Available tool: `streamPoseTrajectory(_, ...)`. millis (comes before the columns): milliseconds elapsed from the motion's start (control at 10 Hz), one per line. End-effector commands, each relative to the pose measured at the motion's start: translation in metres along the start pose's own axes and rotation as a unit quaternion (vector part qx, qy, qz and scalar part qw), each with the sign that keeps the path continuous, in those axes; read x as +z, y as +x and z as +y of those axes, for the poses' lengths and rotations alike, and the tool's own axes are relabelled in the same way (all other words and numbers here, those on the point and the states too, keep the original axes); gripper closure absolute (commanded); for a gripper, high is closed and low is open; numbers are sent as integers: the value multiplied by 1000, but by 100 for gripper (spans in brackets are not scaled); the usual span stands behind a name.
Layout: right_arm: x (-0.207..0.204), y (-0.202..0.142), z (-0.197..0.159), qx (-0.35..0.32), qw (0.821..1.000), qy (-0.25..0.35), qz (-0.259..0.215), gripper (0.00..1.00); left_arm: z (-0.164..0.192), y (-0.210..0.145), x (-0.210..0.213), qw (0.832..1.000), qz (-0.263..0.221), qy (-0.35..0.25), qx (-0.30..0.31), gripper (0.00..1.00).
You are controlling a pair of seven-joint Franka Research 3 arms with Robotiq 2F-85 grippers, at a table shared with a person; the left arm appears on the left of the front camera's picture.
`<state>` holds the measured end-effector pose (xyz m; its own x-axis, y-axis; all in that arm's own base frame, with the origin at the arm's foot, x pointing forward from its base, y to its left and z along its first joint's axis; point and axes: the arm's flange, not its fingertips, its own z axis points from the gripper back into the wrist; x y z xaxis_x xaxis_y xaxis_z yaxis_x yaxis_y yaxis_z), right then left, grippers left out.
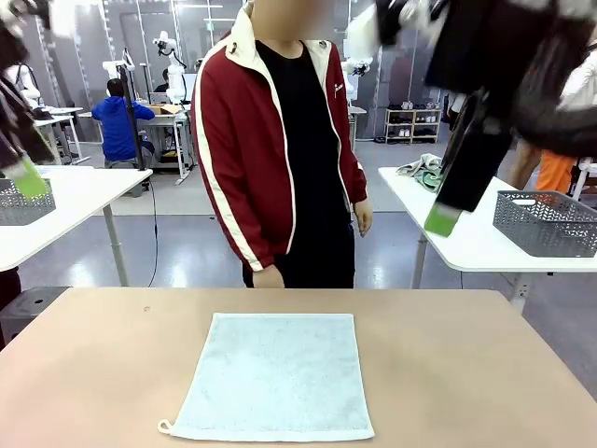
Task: Fold the towels and place them in the basket.
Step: When a person lays out a Towel with hook on the table, fold it in half twice.
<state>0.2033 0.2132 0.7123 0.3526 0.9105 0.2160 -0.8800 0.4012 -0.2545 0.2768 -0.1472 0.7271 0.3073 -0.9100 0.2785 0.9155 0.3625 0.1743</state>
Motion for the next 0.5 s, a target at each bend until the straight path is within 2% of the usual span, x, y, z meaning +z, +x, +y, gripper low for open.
streamPoseTrajectory(0,-30,2,-1,63,997,20,28,0,-8,10,-32,997,42,-12,-67,0)
streamPoseTrajectory(200,-63,8,1,96,993,42,49,0,-22,27,-78,991,58,-16,-119,0)
streamPoseTrajectory(400,-79,10,3,121,990,52,49,0,-30,30,-100,987,64,-11,-147,0)
